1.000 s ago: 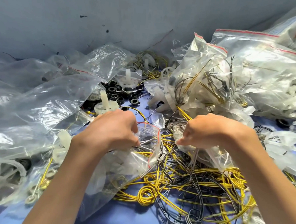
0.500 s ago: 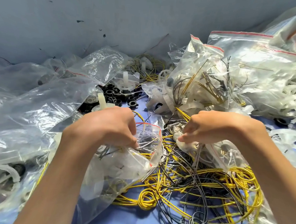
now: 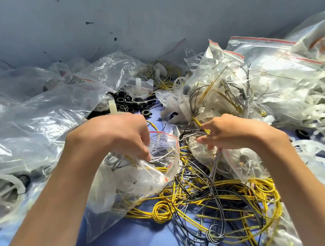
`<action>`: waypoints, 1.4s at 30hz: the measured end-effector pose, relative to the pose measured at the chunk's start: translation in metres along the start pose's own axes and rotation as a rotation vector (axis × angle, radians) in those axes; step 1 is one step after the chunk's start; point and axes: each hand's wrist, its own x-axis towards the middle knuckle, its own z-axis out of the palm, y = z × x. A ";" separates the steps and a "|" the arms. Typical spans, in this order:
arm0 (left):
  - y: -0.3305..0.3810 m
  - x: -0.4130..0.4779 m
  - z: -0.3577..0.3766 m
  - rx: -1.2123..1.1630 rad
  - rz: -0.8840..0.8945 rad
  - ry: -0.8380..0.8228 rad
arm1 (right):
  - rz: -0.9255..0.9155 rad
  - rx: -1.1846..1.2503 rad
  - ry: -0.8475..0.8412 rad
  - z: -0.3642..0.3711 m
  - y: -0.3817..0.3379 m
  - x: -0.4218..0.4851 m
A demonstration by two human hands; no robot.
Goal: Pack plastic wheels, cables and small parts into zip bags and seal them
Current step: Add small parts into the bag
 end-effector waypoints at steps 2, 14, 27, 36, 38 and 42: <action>0.001 0.000 0.002 0.016 0.001 0.001 | -0.016 -0.013 -0.008 0.001 0.001 0.001; 0.007 0.002 0.005 0.057 -0.023 -0.008 | -0.027 -0.049 -0.014 0.004 0.000 0.006; 0.009 -0.001 0.004 0.066 -0.004 -0.012 | -0.074 0.033 -0.039 0.002 0.007 -0.002; 0.009 -0.001 0.003 0.056 0.028 -0.015 | -0.226 -0.020 0.414 -0.006 -0.005 0.003; 0.009 -0.003 0.002 0.048 0.033 -0.013 | -0.251 -0.135 0.261 0.003 -0.017 0.016; 0.011 -0.010 -0.001 0.015 0.044 -0.026 | -0.144 -0.430 -0.010 0.024 -0.021 0.033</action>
